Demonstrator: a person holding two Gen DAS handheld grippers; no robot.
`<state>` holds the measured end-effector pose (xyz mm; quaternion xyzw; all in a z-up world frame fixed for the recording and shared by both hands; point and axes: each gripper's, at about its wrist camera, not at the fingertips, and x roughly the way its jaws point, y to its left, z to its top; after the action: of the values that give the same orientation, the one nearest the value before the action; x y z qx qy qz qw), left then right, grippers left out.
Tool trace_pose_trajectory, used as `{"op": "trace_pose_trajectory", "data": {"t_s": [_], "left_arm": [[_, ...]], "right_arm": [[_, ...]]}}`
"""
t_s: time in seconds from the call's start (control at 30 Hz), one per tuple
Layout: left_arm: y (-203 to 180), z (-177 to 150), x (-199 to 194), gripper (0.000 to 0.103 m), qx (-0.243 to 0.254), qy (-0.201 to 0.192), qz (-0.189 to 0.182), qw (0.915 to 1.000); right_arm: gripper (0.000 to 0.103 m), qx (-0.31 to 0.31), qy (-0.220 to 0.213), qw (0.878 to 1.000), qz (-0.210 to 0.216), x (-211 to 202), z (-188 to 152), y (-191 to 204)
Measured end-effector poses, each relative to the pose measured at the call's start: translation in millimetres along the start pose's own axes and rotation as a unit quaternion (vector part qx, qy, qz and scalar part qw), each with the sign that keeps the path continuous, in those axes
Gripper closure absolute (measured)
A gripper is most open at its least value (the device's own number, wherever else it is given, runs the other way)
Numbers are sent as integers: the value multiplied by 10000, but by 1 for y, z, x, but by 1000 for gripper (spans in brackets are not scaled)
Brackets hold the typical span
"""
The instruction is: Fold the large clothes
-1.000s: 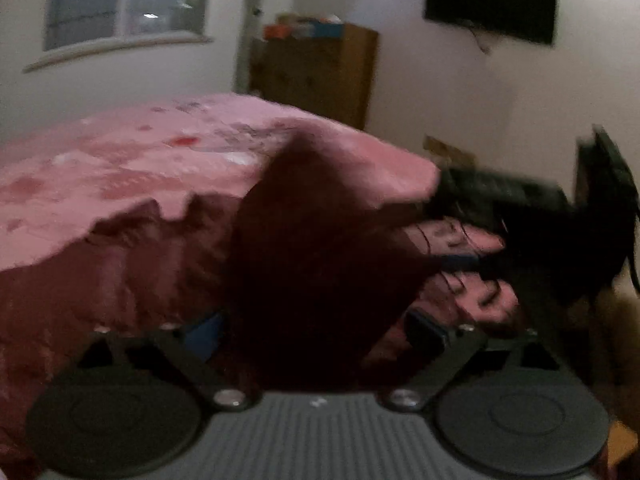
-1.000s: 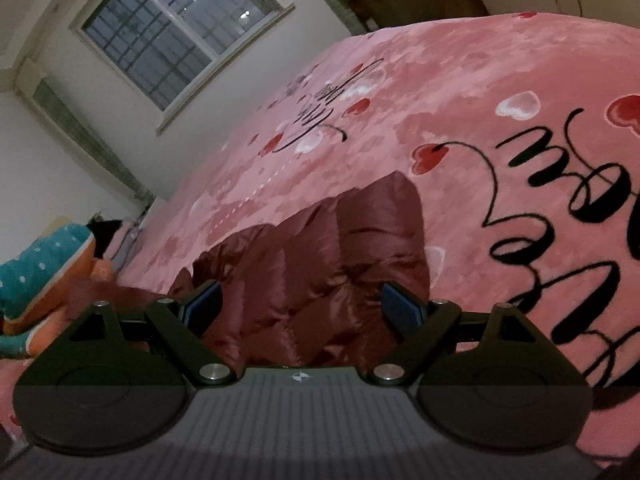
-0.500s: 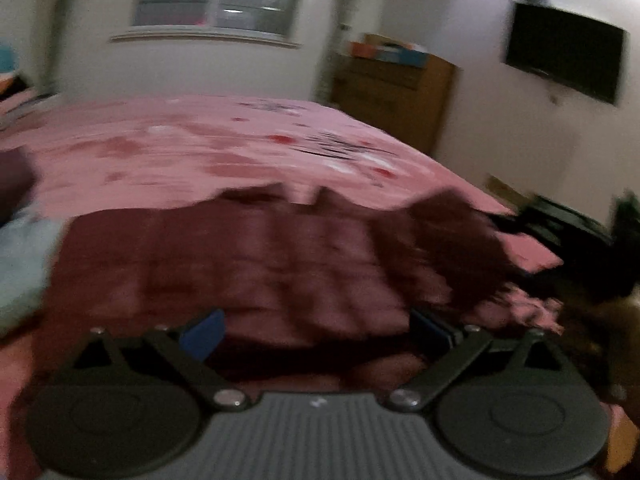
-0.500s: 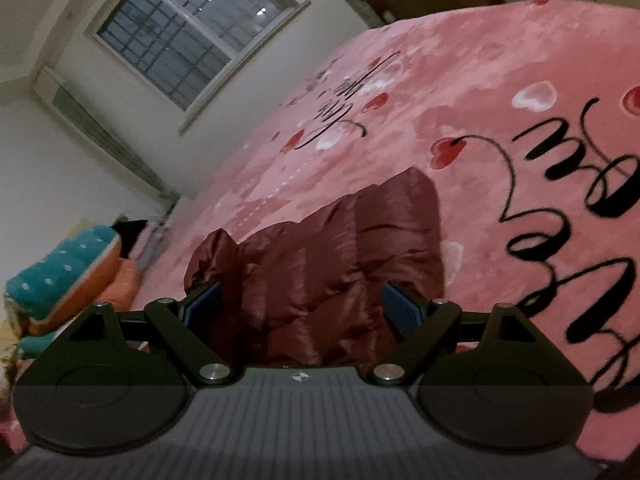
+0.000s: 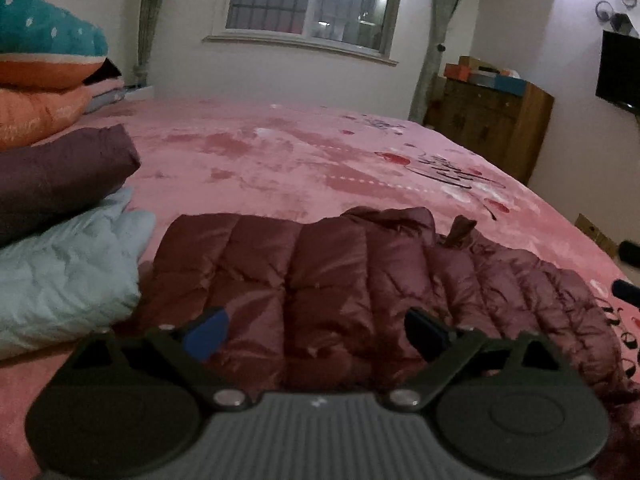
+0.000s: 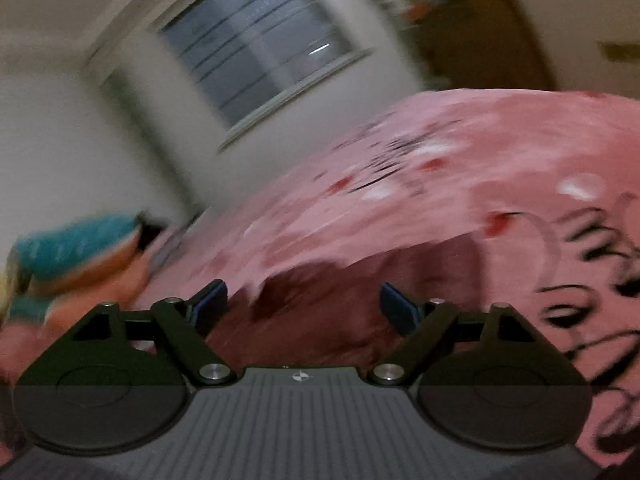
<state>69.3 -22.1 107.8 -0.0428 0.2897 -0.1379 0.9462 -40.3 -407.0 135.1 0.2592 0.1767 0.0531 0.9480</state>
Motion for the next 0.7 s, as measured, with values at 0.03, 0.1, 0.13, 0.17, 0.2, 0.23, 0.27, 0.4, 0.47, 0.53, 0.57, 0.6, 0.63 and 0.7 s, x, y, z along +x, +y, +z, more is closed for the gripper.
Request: {"op": "trace_pose_trajectory", "data": {"t_s": [0.03,0.1,0.13,0.17,0.2,0.23,0.27,0.4,0.47,0.53,0.57,0.6,0.63,0.7], "left_arm": [[-2,1,2,11,42,-4,0,10000],[-4,1,9,12,96,15,22,10000],[-5,1,13,13,116,38,27,9999],[-6,1,16,14,139,65,19,9999],[-7,0,20,15,175,103,20,9998],[-7,-1,25,15,230,165,53,9996],[-8,-3,30,15,266,223,81,9994],[-5,-13,43,12,357,353,86,9987],[-5,-18,47,10,377,378,91,9985],[-4,-22,52,9,384,383,81,9985],[-3,-24,54,8,379,382,68,9985],[-2,-26,57,8,361,372,52,9986],[-1,-28,59,7,357,352,42,9987],[-1,-34,61,7,400,277,52,9988]], "right_arm": [[2,-332,146,9993,21,7,-4,12],[7,-883,438,9951,-59,20,-15,30],[9,-1054,604,9925,-138,28,-20,36],[13,-1164,761,9900,-254,35,-25,38],[17,-1277,927,9863,-474,44,-30,40],[19,-1351,1050,9831,-645,51,-33,40],[22,-1398,1175,9799,-800,57,-37,38],[23,-1429,1335,9755,-1005,70,-41,34],[23,-1512,1403,9722,-1104,78,-45,37],[22,-1598,1456,9690,-1198,87,-48,38],[22,-1617,1479,9679,-1235,92,-48,37],[22,-1637,1497,9668,-1267,96,-47,38],[21,-1653,1501,9662,-1288,97,-47,37],[20,-1712,1493,9647,-1333,100,-48,37]]}}
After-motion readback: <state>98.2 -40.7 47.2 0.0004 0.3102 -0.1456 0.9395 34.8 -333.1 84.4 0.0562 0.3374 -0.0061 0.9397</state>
